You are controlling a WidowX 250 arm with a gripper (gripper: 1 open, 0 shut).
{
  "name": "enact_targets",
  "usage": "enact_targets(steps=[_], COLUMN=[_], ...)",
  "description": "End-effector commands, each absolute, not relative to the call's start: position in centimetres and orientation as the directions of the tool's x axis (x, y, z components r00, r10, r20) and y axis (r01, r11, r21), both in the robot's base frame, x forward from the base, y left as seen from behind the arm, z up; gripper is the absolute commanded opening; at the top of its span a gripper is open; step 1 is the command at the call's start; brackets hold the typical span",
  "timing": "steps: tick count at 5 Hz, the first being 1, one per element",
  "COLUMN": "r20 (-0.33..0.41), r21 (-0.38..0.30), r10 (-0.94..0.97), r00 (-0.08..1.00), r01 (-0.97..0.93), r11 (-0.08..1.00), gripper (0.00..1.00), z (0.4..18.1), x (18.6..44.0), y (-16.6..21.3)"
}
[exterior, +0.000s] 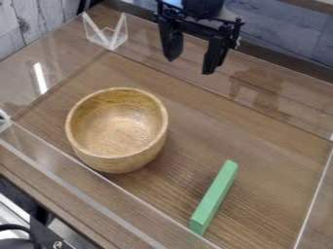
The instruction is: Put green object into wooden bowl
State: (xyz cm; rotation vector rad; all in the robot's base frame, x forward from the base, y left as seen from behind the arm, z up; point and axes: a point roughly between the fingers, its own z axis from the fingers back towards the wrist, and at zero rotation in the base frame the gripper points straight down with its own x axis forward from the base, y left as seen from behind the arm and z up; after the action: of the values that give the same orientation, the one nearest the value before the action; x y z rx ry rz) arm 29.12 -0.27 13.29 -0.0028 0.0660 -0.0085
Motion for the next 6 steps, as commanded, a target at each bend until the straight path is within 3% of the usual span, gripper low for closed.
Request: enact_targets(steps=[1, 2, 3, 4, 6], r20=[-0.098, -0.12, -0.123, -0.121, -0.089], r21=[-0.01, -0.025, -0.035, -0.035, -0.043], r10=[0.006, 0.022, 0.077, 0.125, 0.159], r00=[0.995, 0.992, 0.989, 0.985, 0.983], r01=[-0.007, -0.025, -0.082, -0.131, -0.164], r11=[1.0, 0.999, 0.996, 0.991, 0.986], gripper=[1.0, 1.0, 0.0, 1.0, 1.0], z=[13.0, 12.7, 11.4, 9.7, 7.3], x=[28.4, 26.6, 25.3, 24.2, 19.9], y=[-0.7, -2.0, -3.8, -6.0, -8.2])
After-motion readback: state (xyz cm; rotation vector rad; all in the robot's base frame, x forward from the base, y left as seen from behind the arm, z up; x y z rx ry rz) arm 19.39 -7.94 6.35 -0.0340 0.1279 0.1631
